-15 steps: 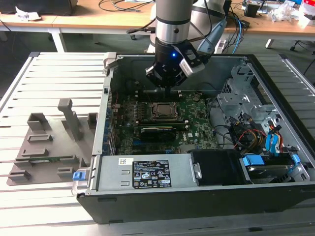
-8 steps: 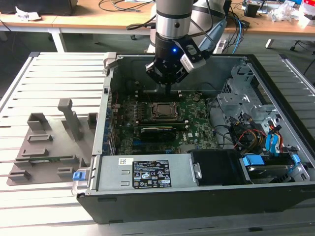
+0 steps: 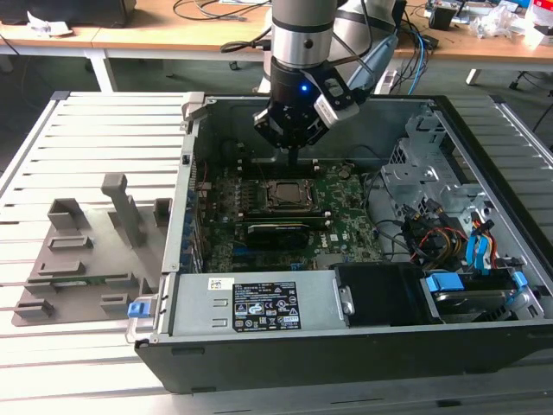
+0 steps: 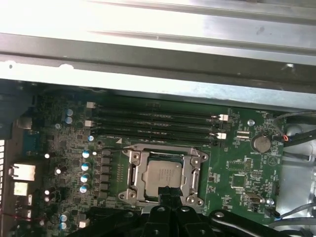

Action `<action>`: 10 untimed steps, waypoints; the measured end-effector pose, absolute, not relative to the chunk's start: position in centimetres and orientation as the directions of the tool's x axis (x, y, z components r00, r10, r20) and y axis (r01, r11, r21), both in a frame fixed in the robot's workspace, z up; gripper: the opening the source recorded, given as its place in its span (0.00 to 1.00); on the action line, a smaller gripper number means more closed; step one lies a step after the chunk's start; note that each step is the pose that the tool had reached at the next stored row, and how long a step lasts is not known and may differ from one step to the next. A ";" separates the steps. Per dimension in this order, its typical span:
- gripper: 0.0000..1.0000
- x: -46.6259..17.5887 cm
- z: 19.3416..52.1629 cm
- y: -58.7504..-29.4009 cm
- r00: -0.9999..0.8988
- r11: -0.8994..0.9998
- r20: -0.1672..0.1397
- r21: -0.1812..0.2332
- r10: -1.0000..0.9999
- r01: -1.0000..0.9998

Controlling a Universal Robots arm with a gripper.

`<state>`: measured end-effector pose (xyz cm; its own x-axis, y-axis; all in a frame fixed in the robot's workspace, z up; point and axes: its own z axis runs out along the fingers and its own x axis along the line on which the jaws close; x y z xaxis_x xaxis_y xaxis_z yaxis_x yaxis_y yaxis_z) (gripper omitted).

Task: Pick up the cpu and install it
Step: 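Install the first cpu locking lever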

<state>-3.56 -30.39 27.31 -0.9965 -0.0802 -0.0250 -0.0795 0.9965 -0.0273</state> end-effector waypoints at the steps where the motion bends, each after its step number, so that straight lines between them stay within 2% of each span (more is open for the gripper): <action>1: 0.11 -3.7 27.3 -30.4 -0.996 0.996 -0.025 -0.027 -0.080 -0.080; 10: 0.11 -6.4 27.3 -30.4 -0.996 0.996 -0.025 -0.027 -0.080 -0.080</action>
<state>-6.44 -30.39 27.31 -0.9965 -0.0803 -0.0252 -0.0796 0.9965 -0.0273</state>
